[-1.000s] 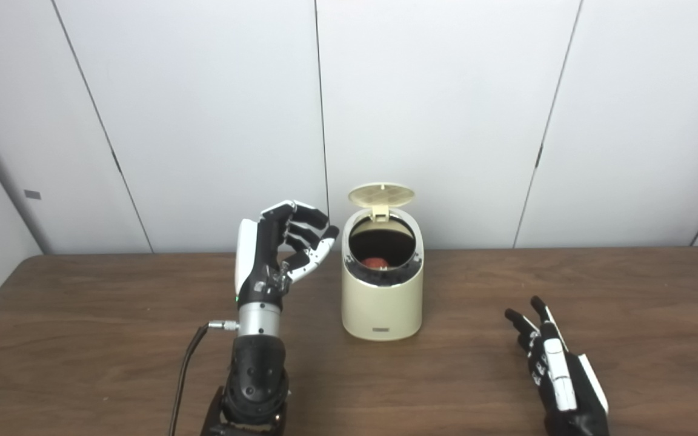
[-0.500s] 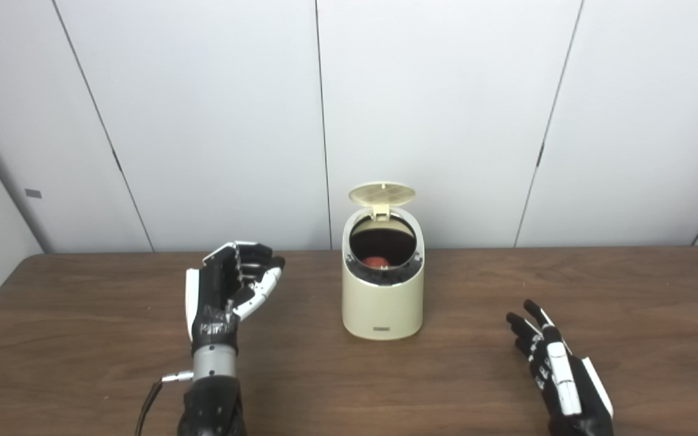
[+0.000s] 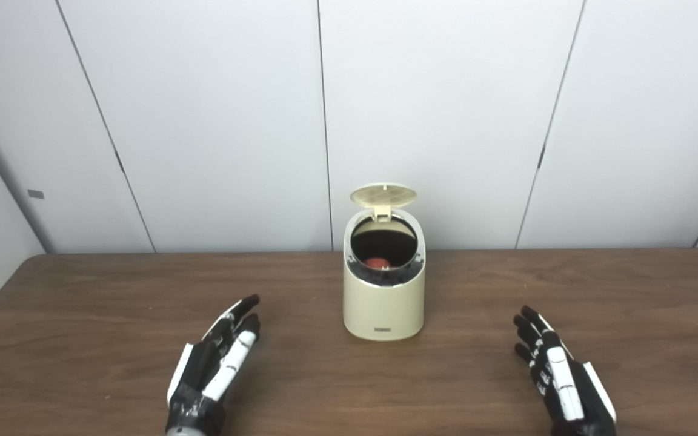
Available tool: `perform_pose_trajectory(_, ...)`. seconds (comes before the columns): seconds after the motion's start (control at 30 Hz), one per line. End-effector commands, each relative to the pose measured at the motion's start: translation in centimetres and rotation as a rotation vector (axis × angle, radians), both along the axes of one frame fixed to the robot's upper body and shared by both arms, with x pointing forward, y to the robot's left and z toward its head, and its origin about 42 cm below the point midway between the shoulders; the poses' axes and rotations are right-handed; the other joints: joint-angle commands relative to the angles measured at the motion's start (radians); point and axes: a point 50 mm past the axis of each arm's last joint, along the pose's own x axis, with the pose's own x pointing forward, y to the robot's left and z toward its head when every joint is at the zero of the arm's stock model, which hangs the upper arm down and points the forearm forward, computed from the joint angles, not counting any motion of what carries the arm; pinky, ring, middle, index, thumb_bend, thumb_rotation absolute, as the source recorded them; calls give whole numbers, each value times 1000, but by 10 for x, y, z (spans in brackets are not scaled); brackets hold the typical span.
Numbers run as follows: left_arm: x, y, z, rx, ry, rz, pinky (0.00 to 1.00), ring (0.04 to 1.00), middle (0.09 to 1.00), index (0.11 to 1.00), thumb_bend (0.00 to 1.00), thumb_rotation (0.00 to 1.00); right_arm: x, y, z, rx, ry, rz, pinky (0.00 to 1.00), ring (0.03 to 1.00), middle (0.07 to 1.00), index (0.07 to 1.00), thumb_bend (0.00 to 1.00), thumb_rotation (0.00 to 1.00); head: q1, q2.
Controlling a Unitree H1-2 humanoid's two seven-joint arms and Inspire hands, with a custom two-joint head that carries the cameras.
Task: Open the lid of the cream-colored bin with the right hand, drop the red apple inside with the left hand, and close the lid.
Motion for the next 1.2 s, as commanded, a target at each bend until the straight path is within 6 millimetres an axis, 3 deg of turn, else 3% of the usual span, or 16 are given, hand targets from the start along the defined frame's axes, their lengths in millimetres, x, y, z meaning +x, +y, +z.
perform_pose_trajectory(0.0,0,-4,11,20,-94,10,951,954,959,950,514,648,4,-2,15,-23,-61,14,991,978,943,948,534,915,1,1)
perform_pose_trajectory(0.17,-6,-7,0,76,-107,44,942,939,940,935,507,720,15,-6,31,-75,-110,15,992,985,945,937,561,904,4,8)
perform_pose_trajectory(0.33,-9,-12,-9,54,-102,49,942,940,946,933,510,740,31,-8,54,-159,-170,29,987,989,957,940,558,958,5,10)
perform_pose_trajectory(0.47,-14,-17,-20,47,-78,69,954,953,958,952,550,750,48,-8,78,-213,-204,50,997,995,956,907,556,964,5,8)
perform_pose_trajectory(0.6,-21,-24,-28,38,-52,85,964,961,969,969,527,750,69,-3,106,-279,-253,99,999,999,953,886,604,982,8,4)
perform_pose_trajectory(0.73,-26,-32,-33,26,-40,100,957,961,969,961,507,739,89,5,132,-368,-317,131,1000,1000,962,899,574,999,19,4)
perform_pose_trajectory(0.83,-28,-37,-36,33,-45,103,930,947,957,949,515,730,105,15,151,-459,-358,137,947,949,941,892,541,1000,23,2)
perform_pose_trajectory(1.03,-29,-43,-41,66,-40,98,964,962,959,947,524,765,132,39,183,-531,-389,158,878,924,925,867,484,886,38,-3)
perform_pose_trajectory(1.17,-29,-51,-42,53,-34,89,939,945,953,950,493,774,150,53,202,-597,-378,164,854,919,923,869,497,933,49,-8)
